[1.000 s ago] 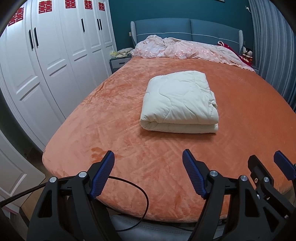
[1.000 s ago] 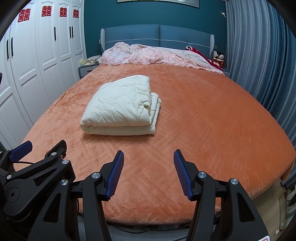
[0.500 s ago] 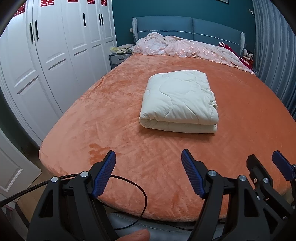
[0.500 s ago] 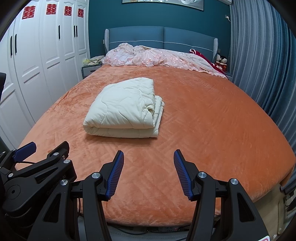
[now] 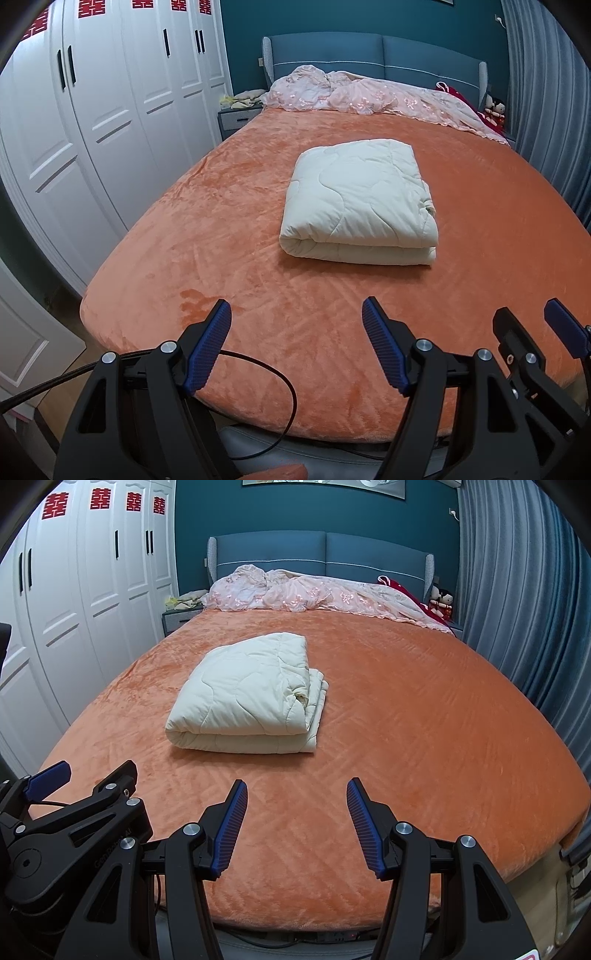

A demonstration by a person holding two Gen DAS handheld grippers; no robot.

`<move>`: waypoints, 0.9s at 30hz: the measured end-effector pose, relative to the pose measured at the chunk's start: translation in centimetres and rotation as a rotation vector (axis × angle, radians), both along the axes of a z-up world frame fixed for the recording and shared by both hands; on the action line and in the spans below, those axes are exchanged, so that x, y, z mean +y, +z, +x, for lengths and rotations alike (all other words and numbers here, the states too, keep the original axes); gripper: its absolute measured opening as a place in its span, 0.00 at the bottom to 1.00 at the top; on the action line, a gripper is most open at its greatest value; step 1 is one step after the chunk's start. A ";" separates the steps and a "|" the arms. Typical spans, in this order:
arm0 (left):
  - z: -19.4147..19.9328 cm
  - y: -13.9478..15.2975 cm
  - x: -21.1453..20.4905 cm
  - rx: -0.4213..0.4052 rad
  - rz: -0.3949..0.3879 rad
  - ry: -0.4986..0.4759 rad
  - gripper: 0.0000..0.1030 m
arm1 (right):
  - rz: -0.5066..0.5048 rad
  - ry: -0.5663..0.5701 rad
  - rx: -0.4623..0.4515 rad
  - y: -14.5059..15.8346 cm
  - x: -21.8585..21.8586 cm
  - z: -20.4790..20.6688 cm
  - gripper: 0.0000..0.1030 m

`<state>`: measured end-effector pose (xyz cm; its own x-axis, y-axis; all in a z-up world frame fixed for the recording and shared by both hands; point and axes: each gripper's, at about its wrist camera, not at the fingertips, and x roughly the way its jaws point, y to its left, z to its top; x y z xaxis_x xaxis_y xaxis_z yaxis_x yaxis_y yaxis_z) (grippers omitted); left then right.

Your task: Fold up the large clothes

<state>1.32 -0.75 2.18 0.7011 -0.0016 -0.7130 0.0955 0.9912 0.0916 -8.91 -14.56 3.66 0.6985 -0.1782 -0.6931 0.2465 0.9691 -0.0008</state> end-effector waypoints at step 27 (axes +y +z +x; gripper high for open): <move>0.2 -0.3 -0.2 -0.020 -0.005 -0.017 0.77 | 0.018 -0.026 0.009 -0.5 0.3 0.1 0.54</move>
